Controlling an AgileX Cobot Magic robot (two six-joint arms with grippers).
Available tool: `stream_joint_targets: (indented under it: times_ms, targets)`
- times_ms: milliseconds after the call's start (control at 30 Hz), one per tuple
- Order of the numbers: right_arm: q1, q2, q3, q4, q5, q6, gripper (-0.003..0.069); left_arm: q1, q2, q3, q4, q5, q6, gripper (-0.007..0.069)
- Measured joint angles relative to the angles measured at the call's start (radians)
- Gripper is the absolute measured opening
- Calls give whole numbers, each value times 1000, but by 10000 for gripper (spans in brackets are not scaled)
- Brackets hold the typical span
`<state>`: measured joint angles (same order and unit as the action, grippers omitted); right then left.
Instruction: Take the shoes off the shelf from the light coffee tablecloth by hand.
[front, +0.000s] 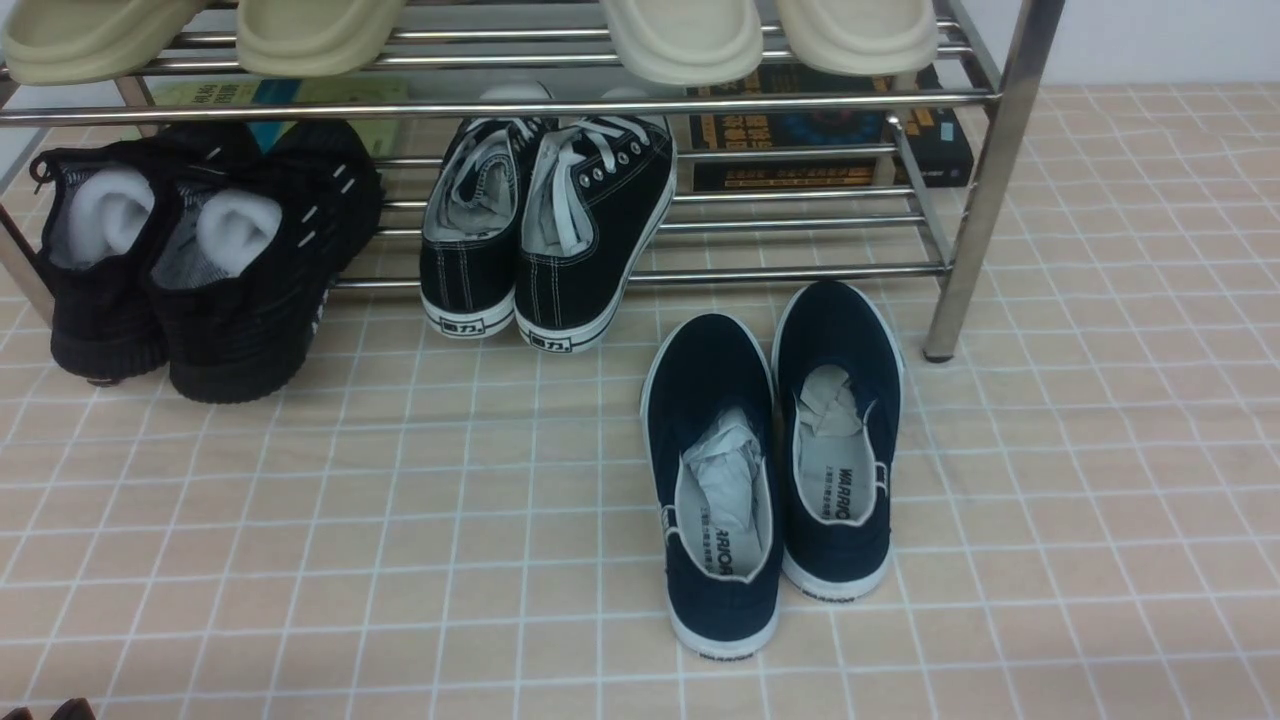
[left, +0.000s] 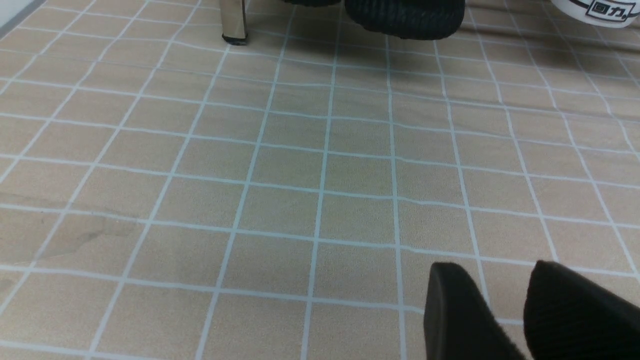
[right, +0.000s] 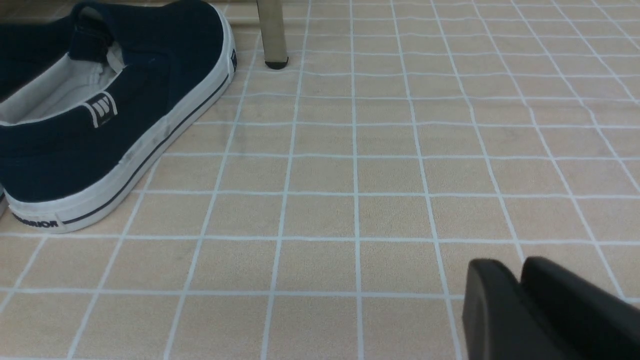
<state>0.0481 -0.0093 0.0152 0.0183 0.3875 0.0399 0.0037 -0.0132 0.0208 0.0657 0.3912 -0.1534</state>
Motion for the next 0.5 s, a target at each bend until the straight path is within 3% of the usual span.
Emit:
stream_joint_targets:
  times_ms: [500]
  targets:
    - [0,0,-1,0,0,0,120,0,0,0,0,0,0,240]
